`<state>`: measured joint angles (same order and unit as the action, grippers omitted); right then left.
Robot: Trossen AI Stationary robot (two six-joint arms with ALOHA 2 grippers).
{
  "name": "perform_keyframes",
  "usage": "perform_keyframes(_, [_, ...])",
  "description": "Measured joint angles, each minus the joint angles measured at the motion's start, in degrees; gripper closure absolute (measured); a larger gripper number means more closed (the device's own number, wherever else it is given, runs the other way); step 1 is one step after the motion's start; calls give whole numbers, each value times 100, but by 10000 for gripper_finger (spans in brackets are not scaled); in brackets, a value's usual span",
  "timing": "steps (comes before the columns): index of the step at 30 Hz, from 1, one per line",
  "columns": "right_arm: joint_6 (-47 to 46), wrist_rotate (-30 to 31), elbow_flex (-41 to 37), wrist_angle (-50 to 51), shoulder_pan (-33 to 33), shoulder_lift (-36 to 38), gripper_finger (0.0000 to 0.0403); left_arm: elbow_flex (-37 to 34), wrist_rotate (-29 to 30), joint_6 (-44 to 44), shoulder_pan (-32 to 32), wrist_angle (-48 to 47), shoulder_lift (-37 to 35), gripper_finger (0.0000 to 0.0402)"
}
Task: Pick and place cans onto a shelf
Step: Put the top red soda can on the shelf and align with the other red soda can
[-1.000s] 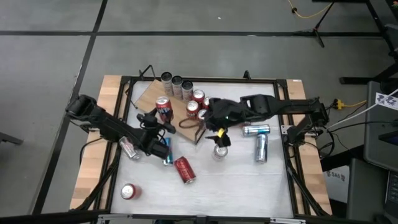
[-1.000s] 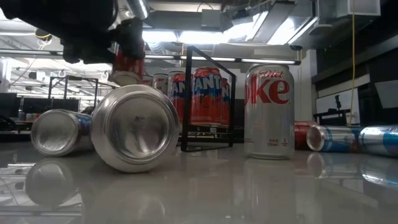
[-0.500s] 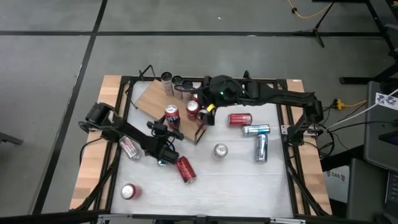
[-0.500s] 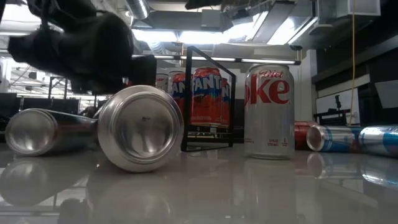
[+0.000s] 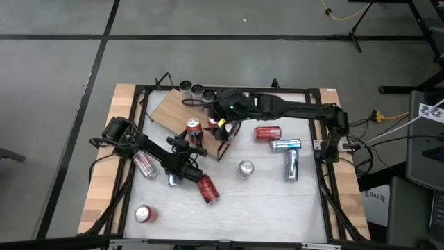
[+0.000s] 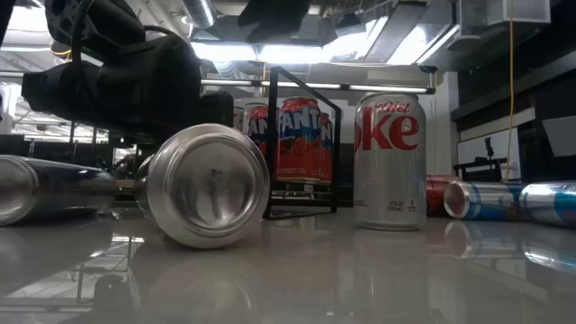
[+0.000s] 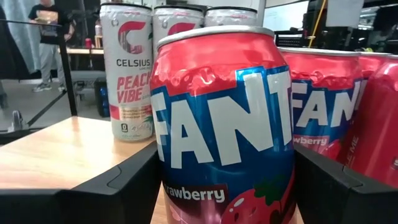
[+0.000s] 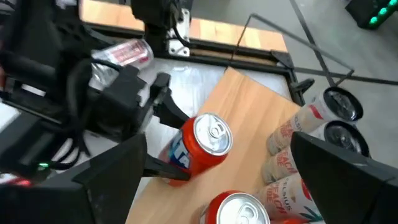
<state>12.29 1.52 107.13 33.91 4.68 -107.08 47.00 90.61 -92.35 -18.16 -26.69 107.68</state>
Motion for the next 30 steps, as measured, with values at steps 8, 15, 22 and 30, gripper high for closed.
perform_keyframes(8, [8,198,-1,-120,25,-347,13,0,-15,196,-1,49,0,101])
perform_keyframes(15, [20,394,-5,-375,27,-537,13,0,-31,205,-1,83,0,86])
perform_keyframes(22, [20,391,-7,-397,25,-608,13,0,-57,205,-1,108,0,84])
perform_keyframes(30, [20,391,-7,-378,25,-608,13,0,-73,295,-3,132,0,83])
